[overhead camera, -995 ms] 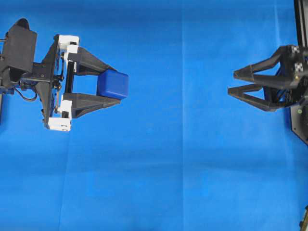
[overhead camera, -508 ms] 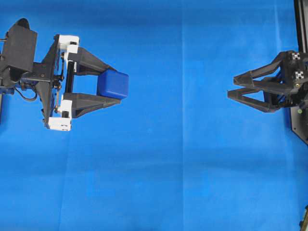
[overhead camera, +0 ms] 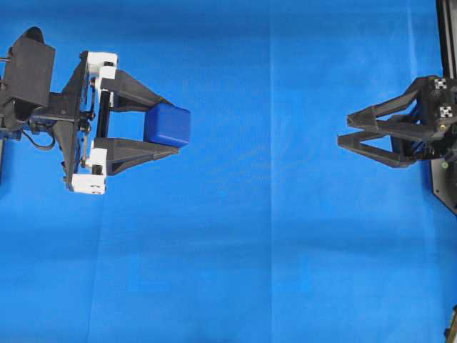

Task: Handover the blue block to the right arm after grasping it with the left arm, then place it in the designated position.
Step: 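Move the right gripper to the cube held by the left gripper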

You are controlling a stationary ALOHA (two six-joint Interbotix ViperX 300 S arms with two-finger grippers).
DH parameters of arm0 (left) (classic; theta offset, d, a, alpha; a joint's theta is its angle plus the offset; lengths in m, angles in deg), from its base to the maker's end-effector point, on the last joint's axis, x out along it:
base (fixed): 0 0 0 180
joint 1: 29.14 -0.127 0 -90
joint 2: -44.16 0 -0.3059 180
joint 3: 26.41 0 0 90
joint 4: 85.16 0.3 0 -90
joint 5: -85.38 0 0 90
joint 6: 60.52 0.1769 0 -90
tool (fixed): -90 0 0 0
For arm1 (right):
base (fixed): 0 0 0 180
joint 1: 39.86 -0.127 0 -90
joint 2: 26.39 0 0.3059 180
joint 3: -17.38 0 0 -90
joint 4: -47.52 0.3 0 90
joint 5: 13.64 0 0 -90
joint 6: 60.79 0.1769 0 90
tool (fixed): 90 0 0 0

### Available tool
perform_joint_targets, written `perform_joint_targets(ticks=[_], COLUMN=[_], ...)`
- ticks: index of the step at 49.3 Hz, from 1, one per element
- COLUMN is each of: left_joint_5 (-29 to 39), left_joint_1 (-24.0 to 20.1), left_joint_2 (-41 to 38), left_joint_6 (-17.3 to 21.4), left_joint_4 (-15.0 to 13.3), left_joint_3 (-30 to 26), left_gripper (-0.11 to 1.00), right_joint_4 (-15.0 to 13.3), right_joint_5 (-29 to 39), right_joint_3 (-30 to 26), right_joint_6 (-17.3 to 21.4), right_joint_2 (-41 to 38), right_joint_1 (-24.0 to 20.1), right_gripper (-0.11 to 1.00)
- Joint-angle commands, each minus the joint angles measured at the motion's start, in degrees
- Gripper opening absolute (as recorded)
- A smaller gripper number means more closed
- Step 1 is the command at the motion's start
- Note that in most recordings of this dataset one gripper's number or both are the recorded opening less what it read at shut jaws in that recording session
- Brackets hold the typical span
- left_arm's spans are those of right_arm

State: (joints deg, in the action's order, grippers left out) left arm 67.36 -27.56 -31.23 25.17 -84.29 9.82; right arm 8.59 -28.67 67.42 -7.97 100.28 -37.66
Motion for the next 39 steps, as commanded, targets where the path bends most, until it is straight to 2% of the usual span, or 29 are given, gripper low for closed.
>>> perform_joint_targets(ticks=[1, 26, 39], left_joint_5=[-0.6, -0.6, -0.6], left_joint_1=[-0.1, -0.1, -0.1], left_joint_2=[0.3, 0.4, 0.4], left_joint_6=[-0.1, -0.1, -0.1], left_joint_4=[-0.1, -0.1, -0.1], left_joint_3=[-1.1, -1.1, -1.1], left_gripper=[0.49, 0.49, 0.49], right_joint_4=[0.0, 0.2, 0.3], right_joint_5=[-0.6, -0.7, -2.2], right_joint_3=[-1.8, -1.8, -6.2], right_joint_6=[0.1, 0.1, 0.3], right_joint_2=[-0.2, -0.8, -6.8], right_joint_1=[-0.1, -0.1, 0.0], right_gripper=[0.94, 0.94, 0.94])
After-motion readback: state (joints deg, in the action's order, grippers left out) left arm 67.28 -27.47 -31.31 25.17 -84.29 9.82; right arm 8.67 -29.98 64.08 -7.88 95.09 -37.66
